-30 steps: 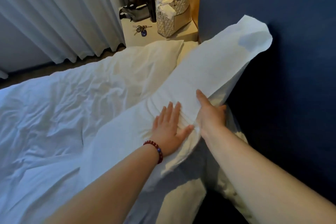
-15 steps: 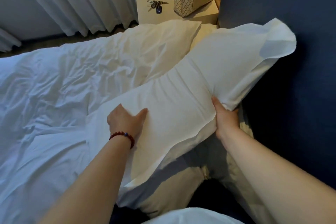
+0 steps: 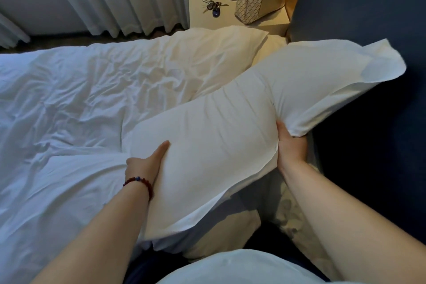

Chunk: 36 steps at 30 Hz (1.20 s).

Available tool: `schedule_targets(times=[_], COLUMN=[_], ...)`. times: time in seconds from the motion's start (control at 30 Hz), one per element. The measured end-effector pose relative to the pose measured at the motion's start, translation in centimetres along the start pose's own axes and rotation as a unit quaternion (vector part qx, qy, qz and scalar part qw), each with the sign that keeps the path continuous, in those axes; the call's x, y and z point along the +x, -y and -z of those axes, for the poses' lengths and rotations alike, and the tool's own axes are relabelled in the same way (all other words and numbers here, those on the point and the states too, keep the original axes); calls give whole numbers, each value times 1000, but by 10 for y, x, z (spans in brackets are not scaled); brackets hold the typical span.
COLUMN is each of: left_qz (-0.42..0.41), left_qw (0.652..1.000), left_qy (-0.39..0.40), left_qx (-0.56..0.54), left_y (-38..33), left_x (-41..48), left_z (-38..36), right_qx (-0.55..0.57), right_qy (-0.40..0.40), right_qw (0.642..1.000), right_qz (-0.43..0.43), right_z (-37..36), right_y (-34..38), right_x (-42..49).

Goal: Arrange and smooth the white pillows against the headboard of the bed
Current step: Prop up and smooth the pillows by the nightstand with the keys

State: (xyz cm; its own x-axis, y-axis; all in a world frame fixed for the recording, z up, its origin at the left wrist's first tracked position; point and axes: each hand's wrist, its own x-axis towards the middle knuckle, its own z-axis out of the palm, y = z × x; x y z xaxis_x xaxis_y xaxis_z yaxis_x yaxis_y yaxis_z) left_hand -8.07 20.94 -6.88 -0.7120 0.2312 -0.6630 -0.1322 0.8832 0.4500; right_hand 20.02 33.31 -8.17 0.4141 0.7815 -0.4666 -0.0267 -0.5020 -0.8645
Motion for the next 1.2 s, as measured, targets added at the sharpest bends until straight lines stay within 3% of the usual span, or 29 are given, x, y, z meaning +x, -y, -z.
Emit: schedule_targets(times=[0.3,0.43,0.57,0.73,0.8,0.9,0.97,1.07,1.17,1.2], left_qz=[-140,-239,-285,-217,-209,-336,-396,-228,-125,-111], left_qw=[981,963,955,965,964,936,905,883,856,849], left_qy=[-6,-2,37,131,124,61,157,376,462,478], left_qx=[-133,-128,-67,61,106,82,-26,-165,-195,-198], left_y=[-34,-72,-115,-122,-121,-122,-127,-143,-159,-163], left_x=[-11,-4,15,49,55,39,12,-24,-28,-26], left_z=[-17,-44,-92,-142,-143,-143,-152,-171,-182,-182], right_qx=[-5,-7,-11,-54,-59,-43,-44,-52,-99,-131], right_qy=[1,-15,-57,-108,-118,-129,-131,-125,-61,-32], right_qw=[993,989,985,992,991,988,988,989,990,989], right_qz=[118,147,161,48,-13,-67,-72,-60,-84,-53], right_z=[-9,-4,0,10,12,6,5,10,21,25], right_y=[60,89,95,37,8,-16,-19,-20,-30,-32], right_x=[-11,0,31,69,75,76,76,70,45,30])
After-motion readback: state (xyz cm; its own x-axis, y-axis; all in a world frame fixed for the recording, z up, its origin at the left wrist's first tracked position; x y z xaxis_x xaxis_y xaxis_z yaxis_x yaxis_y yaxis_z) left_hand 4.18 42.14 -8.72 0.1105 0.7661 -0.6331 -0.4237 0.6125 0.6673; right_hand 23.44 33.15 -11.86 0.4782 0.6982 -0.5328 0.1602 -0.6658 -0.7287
